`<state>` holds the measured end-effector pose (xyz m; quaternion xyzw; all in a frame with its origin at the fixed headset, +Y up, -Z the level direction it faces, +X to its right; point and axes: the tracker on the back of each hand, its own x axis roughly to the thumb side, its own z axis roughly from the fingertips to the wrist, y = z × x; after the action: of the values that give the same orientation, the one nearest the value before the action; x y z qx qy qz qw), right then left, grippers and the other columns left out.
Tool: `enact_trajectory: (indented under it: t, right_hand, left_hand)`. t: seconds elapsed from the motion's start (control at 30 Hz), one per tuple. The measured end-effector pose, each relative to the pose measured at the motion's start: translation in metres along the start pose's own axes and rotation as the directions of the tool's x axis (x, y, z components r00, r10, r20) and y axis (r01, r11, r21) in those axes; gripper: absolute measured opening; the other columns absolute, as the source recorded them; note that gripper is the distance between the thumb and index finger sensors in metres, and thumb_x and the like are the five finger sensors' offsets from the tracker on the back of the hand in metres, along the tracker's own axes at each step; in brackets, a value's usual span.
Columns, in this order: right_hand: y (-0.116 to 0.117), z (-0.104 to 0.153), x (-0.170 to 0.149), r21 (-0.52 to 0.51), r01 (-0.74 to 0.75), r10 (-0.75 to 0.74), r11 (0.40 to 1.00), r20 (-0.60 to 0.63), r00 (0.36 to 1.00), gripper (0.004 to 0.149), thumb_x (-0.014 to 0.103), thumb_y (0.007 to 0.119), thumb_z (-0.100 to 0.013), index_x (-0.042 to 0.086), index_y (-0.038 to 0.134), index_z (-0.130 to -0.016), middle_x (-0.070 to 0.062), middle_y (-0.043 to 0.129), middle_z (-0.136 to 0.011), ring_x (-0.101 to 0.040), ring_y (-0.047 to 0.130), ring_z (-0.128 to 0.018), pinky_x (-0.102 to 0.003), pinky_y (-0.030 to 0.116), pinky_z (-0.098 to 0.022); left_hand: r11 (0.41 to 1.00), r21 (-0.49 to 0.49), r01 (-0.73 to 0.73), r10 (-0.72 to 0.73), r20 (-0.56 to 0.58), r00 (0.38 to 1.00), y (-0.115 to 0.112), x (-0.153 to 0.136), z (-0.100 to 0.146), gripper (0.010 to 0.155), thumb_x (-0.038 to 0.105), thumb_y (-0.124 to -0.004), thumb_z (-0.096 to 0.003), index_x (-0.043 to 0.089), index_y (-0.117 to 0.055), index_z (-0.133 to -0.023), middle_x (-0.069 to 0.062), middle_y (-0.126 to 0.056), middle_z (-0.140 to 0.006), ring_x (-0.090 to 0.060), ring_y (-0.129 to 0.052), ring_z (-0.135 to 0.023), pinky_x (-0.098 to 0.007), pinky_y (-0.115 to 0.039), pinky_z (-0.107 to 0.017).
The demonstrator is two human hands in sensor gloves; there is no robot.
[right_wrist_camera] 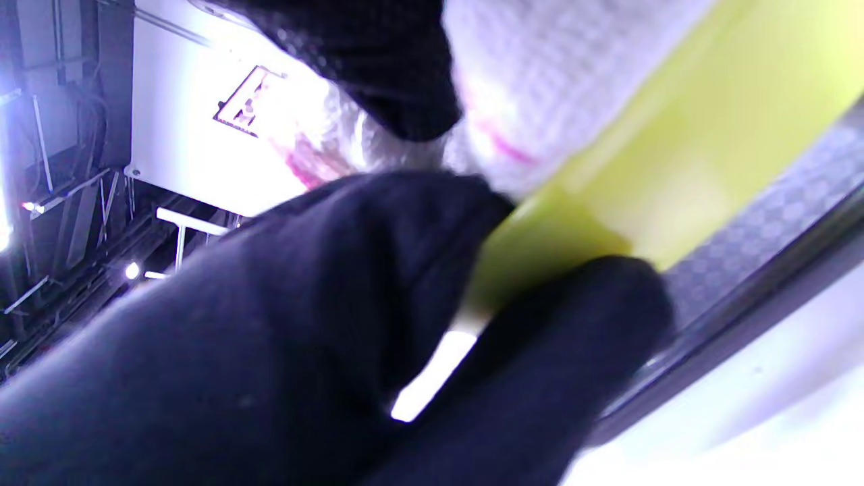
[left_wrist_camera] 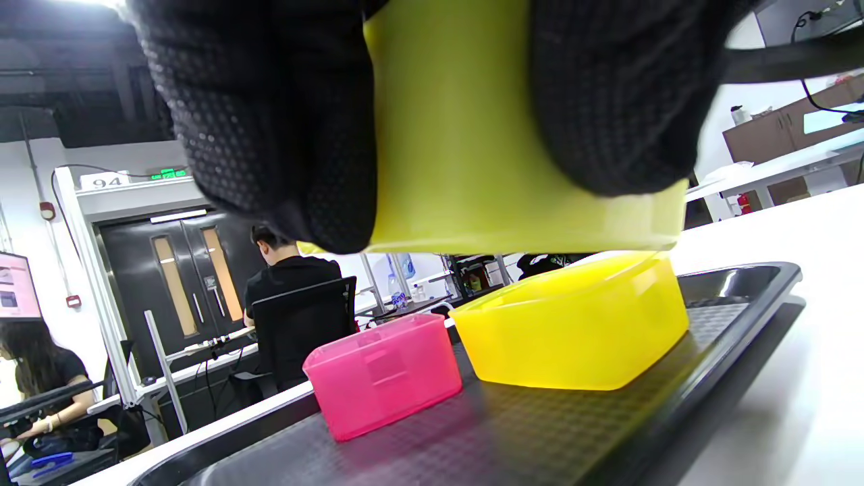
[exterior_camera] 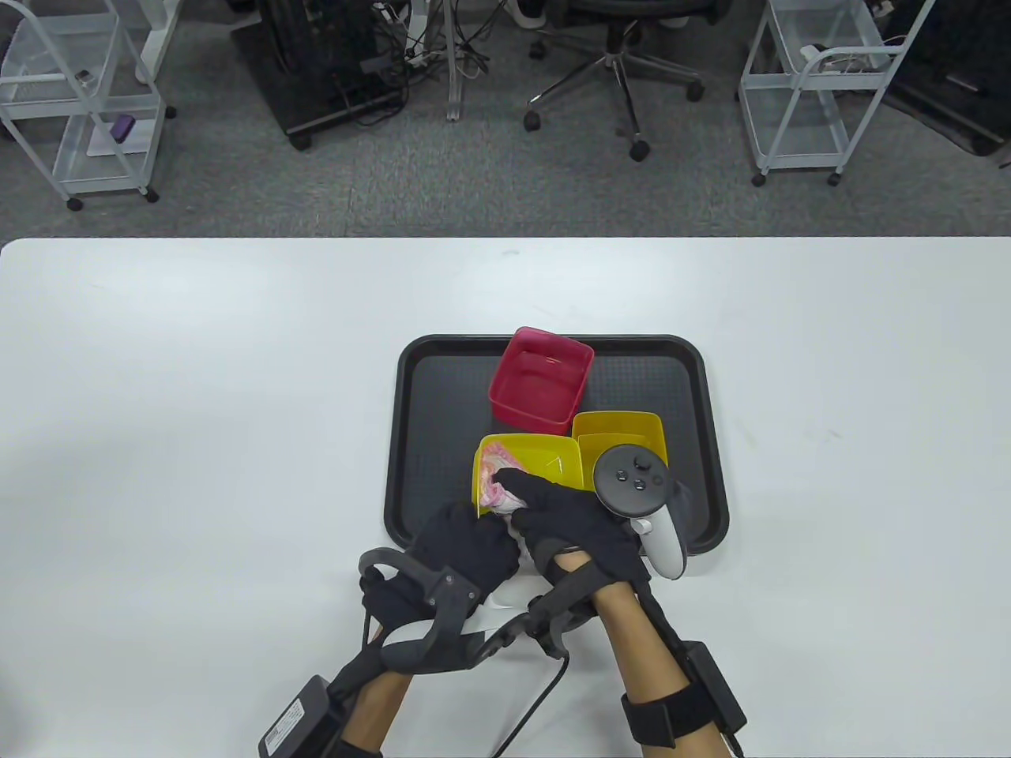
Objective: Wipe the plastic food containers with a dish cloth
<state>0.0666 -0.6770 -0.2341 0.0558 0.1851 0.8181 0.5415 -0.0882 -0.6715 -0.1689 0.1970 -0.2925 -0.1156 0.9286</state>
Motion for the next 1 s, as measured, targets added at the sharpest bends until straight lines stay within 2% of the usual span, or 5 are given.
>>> enact_trajectory:
  t: [0.23,0.4,0.47,0.73,1.0]
  right_hand:
    - [0.014,0.003,0.012,0.003,-0.487,0.487,0.873,0.023,0.873,0.041,0.003,0.079,-0.045,0.012,0.081,-0.086,-0.019,0.083,-0.093,-0.048,0.080,-0.082,-0.054,0.081,-0.052]
    - [0.033,0.010,0.030,-0.185,-0.887,0.905,0.423,0.043,0.423,0.040,0.004,0.080,-0.045,0.019,0.085,-0.082,-0.011,0.083,-0.095,-0.041,0.078,-0.088,-0.051,0.080,-0.059]
    - [0.034,0.011,0.030,-0.283,-0.893,0.932,0.351,0.013,0.362,0.040,0.006,0.080,-0.045,0.021,0.083,-0.083,-0.010,0.082,-0.096,-0.040,0.078,-0.089,-0.049,0.081,-0.059]
    - [0.000,0.009,0.011,-0.334,-0.419,0.455,0.844,0.033,0.890,0.042,0.007,0.081,-0.045,0.015,0.081,-0.086,-0.018,0.083,-0.093,-0.046,0.077,-0.081,-0.052,0.081,-0.052]
    - [-0.003,0.004,-0.005,-0.013,0.108,-0.108,0.994,0.008,0.994,0.045,0.006,0.078,-0.047,0.009,0.075,-0.091,-0.026,0.075,-0.095,-0.051,0.071,-0.079,-0.056,0.077,-0.050]
  left_hand:
    - [0.999,-0.038,0.037,-0.035,0.037,0.999,-0.010,0.004,0.001,0.037,0.055,-0.087,-0.0406,0.034,-0.095,-0.069,0.017,-0.098,-0.079,-0.029,-0.103,-0.076,-0.039,-0.093,-0.063]
    - [1.000,-0.013,0.017,-0.016,0.041,0.999,-0.004,0.013,-0.003,0.037,0.055,-0.087,-0.0411,0.033,-0.095,-0.070,0.016,-0.098,-0.079,-0.030,-0.104,-0.075,-0.039,-0.093,-0.062]
    - [1.000,-0.001,-0.004,0.005,0.041,0.999,0.000,0.014,-0.002,0.037,0.055,-0.087,-0.0412,0.033,-0.095,-0.070,0.016,-0.098,-0.079,-0.030,-0.104,-0.074,-0.039,-0.093,-0.062]
    - [1.000,0.024,-0.006,0.005,0.063,0.998,0.008,0.022,-0.003,0.038,0.056,-0.086,-0.0412,0.032,-0.096,-0.069,0.014,-0.099,-0.077,-0.031,-0.106,-0.070,-0.040,-0.094,-0.059]
    - [1.000,0.021,0.000,0.000,0.025,1.000,0.004,0.007,-0.001,0.036,0.056,-0.087,-0.0405,0.033,-0.095,-0.068,0.016,-0.099,-0.077,-0.029,-0.106,-0.071,-0.039,-0.094,-0.060]
